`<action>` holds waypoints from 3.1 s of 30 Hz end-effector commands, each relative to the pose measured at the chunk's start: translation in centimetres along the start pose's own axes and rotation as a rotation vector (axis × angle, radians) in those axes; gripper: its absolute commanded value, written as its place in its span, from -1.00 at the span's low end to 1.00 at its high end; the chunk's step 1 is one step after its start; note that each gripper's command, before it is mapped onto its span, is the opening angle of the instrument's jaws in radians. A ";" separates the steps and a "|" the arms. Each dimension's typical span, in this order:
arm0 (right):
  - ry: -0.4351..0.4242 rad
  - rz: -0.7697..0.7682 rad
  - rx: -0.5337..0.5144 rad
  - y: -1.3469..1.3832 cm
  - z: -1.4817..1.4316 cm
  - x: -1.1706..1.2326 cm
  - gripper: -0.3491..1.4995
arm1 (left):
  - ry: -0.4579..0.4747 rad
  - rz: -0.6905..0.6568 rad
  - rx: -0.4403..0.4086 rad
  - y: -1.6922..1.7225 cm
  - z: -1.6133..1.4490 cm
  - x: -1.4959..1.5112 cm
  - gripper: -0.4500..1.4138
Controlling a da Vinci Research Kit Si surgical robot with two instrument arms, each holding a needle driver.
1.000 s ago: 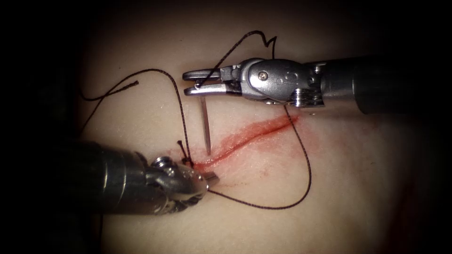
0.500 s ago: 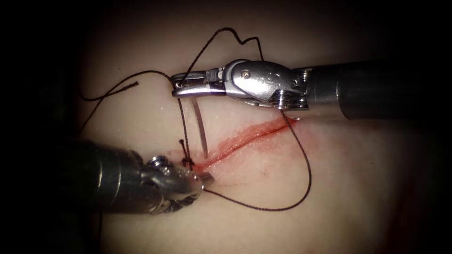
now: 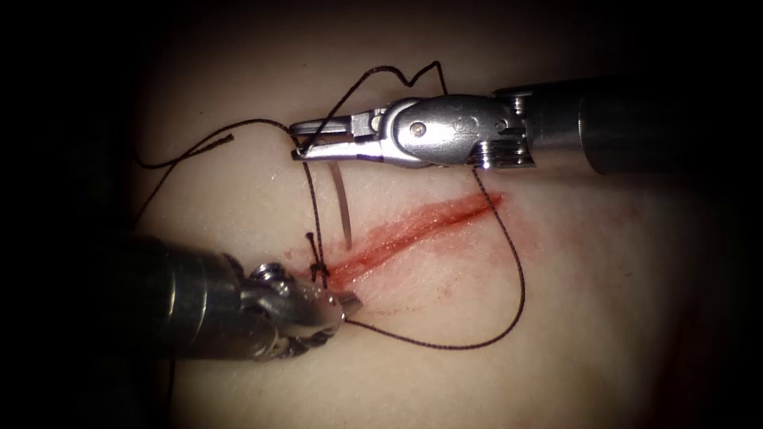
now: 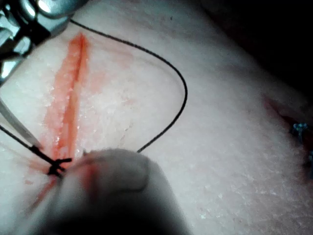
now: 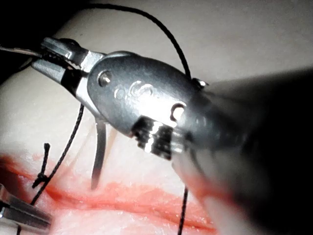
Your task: Wound Closure
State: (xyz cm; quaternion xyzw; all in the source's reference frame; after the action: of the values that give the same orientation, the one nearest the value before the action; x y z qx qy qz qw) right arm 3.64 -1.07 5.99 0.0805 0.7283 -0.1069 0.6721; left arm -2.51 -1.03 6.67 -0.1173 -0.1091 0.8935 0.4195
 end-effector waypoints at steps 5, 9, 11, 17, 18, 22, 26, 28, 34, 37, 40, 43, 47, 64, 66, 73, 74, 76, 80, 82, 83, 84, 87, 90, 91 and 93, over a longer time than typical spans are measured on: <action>-0.015 0.020 0.014 -0.16 0.14 -0.21 -1.00 | -0.006 0.002 0.001 0.04 0.08 -0.01 -0.93; -0.019 0.115 -0.004 -0.20 0.16 -0.27 -1.00 | -0.010 0.007 0.005 0.05 0.09 -0.02 -0.96; 0.006 0.166 -0.049 -0.18 0.16 -0.26 -1.00 | -0.010 0.007 0.005 0.05 0.10 -0.03 -0.96; 0.043 0.323 -0.119 0.01 0.12 -0.21 -1.00 | -0.022 0.006 0.011 0.07 0.13 -0.05 -0.98; 0.043 0.325 -0.123 0.04 0.12 -0.20 -1.00 | -0.025 0.006 0.012 0.07 0.13 -0.05 -1.00; 0.046 0.369 -0.137 0.22 0.15 -0.18 -1.00 | -0.030 0.011 0.015 0.08 0.14 -0.06 -1.00; 0.042 0.482 -0.117 0.31 0.17 -0.22 -1.00 | -0.040 0.011 0.018 0.07 0.15 -0.09 -1.00; 0.028 0.528 -0.109 0.33 0.16 -0.26 -1.00 | -0.045 0.011 0.021 0.07 0.16 -0.10 -1.00; 0.024 0.627 -0.103 0.37 0.13 -0.31 -1.00 | -0.050 0.016 0.024 0.08 0.18 -0.11 -1.00; 0.009 0.706 -0.053 0.29 0.13 -0.39 -1.00 | -0.052 0.016 0.024 0.07 0.18 -0.11 -1.00; -0.009 0.823 -0.027 0.12 0.13 -0.48 -1.00 | -0.060 0.018 0.025 0.05 0.18 -0.13 -1.00; -0.014 0.895 -0.017 0.06 0.14 -0.50 -1.00 | -0.066 0.019 0.027 0.04 0.19 -0.14 -1.00; -0.022 0.943 -0.007 -0.01 0.16 -0.53 -1.00 | -0.066 0.020 0.026 0.03 0.19 -0.15 -1.00; -0.062 1.199 -0.027 -0.29 0.14 -0.65 -1.00 | -0.066 0.020 0.026 0.04 0.18 -0.15 -1.00; -0.069 1.227 -0.031 -0.31 0.14 -0.66 -1.00 | -0.066 0.020 0.026 0.04 0.18 -0.15 -1.00; -0.084 1.325 -0.052 -0.41 0.14 -0.69 -1.00 | -0.066 0.019 0.026 0.04 0.18 -0.15 -1.00; -0.084 1.330 -0.051 -0.43 0.14 -0.69 -1.00 | -0.066 0.019 0.026 0.04 0.18 -0.15 -1.00; -0.085 1.352 -0.054 -0.46 0.16 -0.69 -1.00 | -0.066 0.019 0.026 0.04 0.18 -0.15 -1.00; -0.092 1.369 -0.033 -0.52 0.19 -0.65 -1.00 | -0.066 0.019 0.026 0.04 0.18 -0.14 -1.00; -0.093 1.375 -0.029 -0.54 0.21 -0.64 -1.00 | -0.066 0.019 0.026 0.04 0.18 -0.14 -1.00; -0.094 1.375 -0.028 -0.55 0.22 -0.63 -1.00 | -0.066 0.019 0.026 0.04 0.18 -0.14 -1.00; -0.094 1.375 -0.028 -0.56 0.22 -0.62 -1.00 | -0.066 0.019 0.026 0.04 0.18 -0.14 -1.00; -0.095 1.374 -0.028 -0.58 0.23 -0.62 -1.00 | -0.067 0.018 0.025 0.04 0.17 -0.13 -0.98; -0.099 1.384 -0.027 -0.61 0.21 -0.62 -1.00 | -0.067 0.018 0.025 0.04 0.17 -0.12 -0.98; -0.099 1.390 -0.027 -0.61 0.21 -0.62 -1.00 | -0.067 0.018 0.024 0.04 0.17 -0.12 -0.98; -0.103 1.395 -0.027 -0.62 0.21 -0.62 -1.00 | -0.067 0.018 0.025 0.04 0.17 -0.12 -0.98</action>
State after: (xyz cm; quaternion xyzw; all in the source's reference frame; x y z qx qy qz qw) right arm 3.65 -1.72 6.61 0.5169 0.4732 0.3565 0.6179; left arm -2.47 -1.13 6.79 -0.0832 -0.1109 0.9019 0.4091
